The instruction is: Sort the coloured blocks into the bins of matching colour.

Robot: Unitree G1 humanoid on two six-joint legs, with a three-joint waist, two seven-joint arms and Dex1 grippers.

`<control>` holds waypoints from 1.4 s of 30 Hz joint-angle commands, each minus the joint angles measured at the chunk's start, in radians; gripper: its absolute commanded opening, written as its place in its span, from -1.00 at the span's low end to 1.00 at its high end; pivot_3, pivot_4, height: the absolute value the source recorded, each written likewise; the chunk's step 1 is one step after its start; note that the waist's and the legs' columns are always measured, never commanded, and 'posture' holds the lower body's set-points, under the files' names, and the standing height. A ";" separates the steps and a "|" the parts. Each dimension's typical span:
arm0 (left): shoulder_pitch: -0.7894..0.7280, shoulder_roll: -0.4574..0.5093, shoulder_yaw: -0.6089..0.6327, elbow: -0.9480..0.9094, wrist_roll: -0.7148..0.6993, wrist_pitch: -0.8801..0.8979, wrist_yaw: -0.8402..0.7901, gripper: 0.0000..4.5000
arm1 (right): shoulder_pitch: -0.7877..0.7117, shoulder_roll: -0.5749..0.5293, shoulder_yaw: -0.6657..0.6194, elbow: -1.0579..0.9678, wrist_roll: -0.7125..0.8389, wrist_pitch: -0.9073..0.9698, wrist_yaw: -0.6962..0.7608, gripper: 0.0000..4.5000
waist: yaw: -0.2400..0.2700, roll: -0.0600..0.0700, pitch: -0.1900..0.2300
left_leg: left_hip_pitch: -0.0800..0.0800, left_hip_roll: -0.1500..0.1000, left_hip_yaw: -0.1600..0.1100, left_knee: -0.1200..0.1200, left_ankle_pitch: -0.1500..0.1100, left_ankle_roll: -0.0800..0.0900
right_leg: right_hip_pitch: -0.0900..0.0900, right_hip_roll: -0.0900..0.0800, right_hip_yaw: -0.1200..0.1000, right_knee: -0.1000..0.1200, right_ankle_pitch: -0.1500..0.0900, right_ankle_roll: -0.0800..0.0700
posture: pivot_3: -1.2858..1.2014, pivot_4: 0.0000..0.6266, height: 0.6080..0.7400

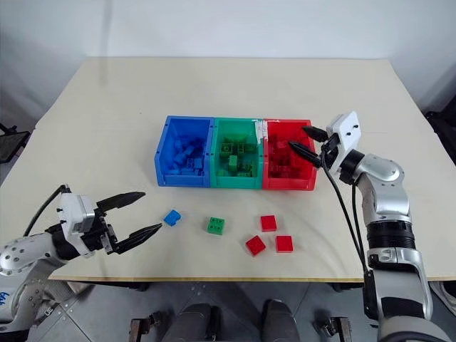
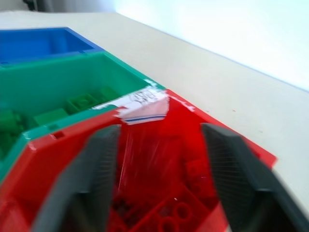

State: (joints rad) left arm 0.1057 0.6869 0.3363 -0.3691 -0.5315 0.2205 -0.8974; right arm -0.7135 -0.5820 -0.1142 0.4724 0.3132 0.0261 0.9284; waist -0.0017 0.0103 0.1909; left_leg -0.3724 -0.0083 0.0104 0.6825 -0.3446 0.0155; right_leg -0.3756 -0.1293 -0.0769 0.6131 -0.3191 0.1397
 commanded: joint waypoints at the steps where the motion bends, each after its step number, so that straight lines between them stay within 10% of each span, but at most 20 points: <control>1: -0.027 0.016 -0.009 -0.012 -0.018 0.000 -0.023 1.00 | 0.044 -0.047 -0.043 -0.073 0.031 -0.005 0.045 0.87 | 0.003 0.000 0.000 | 0.000 0.000 0.000 0.000 0.000 0.000 | 0.000 0.000 0.000 0.000 0.000 0.000 | 0.03 -0.52 1.00; 14: -0.275 -0.012 -0.309 0.097 0.059 -0.012 -0.171 1.00 | 0.622 -0.321 -0.248 -0.318 0.153 -0.113 0.426 0.98 | 0.020 0.000 0.000 | 0.002 0.000 0.005 0.000 -0.001 0.002 | 0.001 0.000 0.000 -0.001 0.001 0.002 | 0.03 -0.52 1.00; 35: -0.054 0.049 -0.122 0.047 0.021 -0.055 -0.183 1.00 | 0.459 -0.225 0.217 -0.364 -0.003 0.020 0.517 0.98 | 0.021 0.000 0.000 | 0.002 0.000 0.003 0.001 -0.001 0.001 | 0.001 -0.002 -0.001 -0.004 0.001 0.002 | 0.03 -0.52 1.00; 42: -0.047 0.051 -0.095 0.038 0.027 -0.051 -0.161 1.00 | 0.417 -0.180 0.216 -0.324 -0.004 -0.010 0.502 0.11 | 0.018 0.000 0.000 | 0.003 0.001 0.004 0.001 0.000 0.001 | 0.001 -0.001 -0.001 -0.003 0.001 0.002 | 0.03 -0.52 1.00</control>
State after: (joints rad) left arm 0.0529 0.7292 0.2196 -0.2984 -0.4877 0.1710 -1.0642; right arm -0.2969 -0.7598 0.1119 0.1516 0.3042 0.0256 1.4268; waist 0.0162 0.0099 0.1908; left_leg -0.3697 -0.0077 0.0140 0.6838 -0.3450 0.0162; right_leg -0.3745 -0.1306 -0.0780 0.6110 -0.3177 0.1415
